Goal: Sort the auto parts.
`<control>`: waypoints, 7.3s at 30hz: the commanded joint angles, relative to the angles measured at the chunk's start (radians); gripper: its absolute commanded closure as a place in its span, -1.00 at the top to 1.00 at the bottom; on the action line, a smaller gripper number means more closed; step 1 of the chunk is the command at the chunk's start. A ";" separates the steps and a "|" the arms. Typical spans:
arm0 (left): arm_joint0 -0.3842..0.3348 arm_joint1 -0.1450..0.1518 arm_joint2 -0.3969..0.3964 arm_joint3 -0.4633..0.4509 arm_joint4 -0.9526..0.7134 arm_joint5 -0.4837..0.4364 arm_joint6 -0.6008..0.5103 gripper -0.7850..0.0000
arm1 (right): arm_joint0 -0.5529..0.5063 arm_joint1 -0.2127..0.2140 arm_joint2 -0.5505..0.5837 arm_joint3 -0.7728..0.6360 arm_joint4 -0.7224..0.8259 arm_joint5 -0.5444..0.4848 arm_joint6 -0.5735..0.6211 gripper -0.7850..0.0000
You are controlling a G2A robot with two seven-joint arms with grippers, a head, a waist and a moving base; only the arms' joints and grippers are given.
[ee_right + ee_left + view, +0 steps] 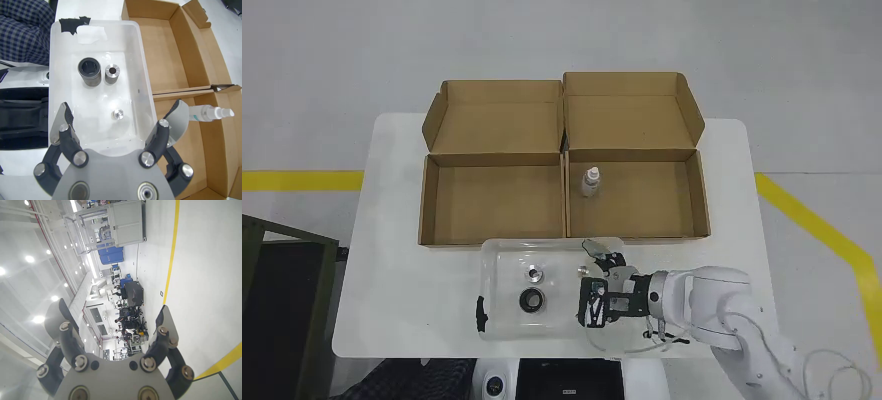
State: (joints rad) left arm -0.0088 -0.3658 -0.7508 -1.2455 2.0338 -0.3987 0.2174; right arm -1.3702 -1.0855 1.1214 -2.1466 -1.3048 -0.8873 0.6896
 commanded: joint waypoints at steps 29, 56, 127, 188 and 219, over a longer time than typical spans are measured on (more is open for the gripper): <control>0.000 0.000 0.000 0.000 0.000 0.000 0.000 1.00 | 0.102 -0.008 -0.158 0.145 -0.081 0.083 0.116 0.61; 0.000 0.000 0.000 0.000 0.000 0.000 0.000 1.00 | 0.193 -0.026 -0.242 0.222 -0.107 0.156 0.168 -1.00; 0.000 0.000 0.000 0.000 0.000 0.000 0.000 1.00 | 0.051 0.017 0.163 0.060 0.239 0.182 -0.659 -1.00; 0.000 0.000 0.000 0.000 0.000 0.000 0.000 1.00 | 0.326 -0.014 0.030 0.554 0.096 0.347 -0.366 -1.00; 0.000 0.000 0.000 0.000 0.000 0.000 0.000 1.00 | 0.405 -0.041 -0.040 0.701 0.106 0.330 -0.353 0.57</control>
State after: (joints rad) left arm -0.0088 -0.3658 -0.7508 -1.2455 2.0338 -0.3987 0.2174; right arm -0.9628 -1.1279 1.0726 -1.4340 -1.1959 -0.5572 0.3396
